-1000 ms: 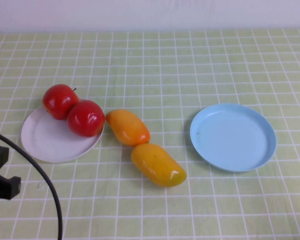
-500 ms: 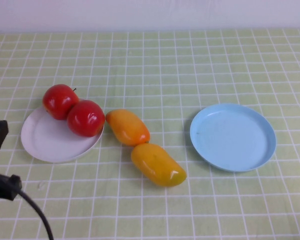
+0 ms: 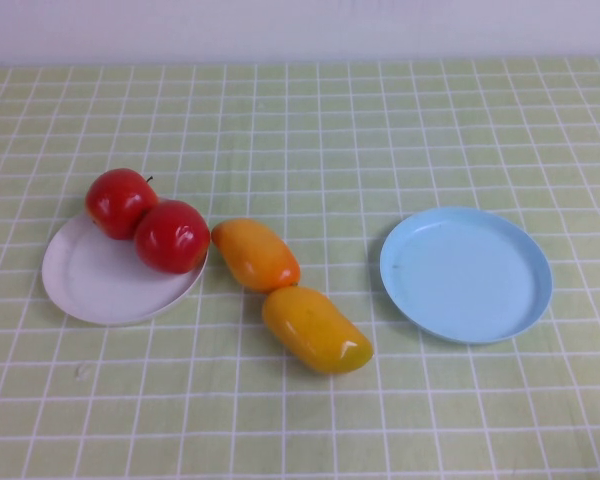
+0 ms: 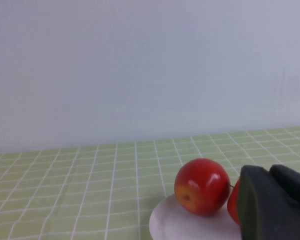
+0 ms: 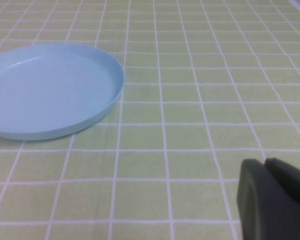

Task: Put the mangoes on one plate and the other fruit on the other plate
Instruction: Put another type of fruit in the right plate

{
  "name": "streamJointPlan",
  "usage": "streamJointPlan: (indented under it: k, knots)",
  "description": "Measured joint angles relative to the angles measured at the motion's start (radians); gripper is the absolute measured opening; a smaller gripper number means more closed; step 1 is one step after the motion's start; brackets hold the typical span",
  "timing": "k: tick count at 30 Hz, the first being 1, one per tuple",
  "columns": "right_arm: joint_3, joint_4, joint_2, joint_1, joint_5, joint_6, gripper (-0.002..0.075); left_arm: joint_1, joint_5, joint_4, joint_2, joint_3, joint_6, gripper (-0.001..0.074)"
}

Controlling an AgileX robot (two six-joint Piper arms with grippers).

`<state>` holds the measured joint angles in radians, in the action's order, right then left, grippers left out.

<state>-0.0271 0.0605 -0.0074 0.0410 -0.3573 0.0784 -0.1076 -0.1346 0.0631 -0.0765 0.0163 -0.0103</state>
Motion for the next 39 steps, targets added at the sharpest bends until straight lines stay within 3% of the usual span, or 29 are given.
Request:
streamJointPlan:
  k: [19,39]
  knots:
    - [0.0,0.0,0.0,0.0,0.0,0.0,-0.0016,0.0,0.5,-0.017,0.086,0.009,0.01,0.0004]
    - [-0.002,0.0,0.0,0.0,0.002,0.0,-0.0016,0.004,0.51,-0.017,0.087,0.009,0.019,0.0004]
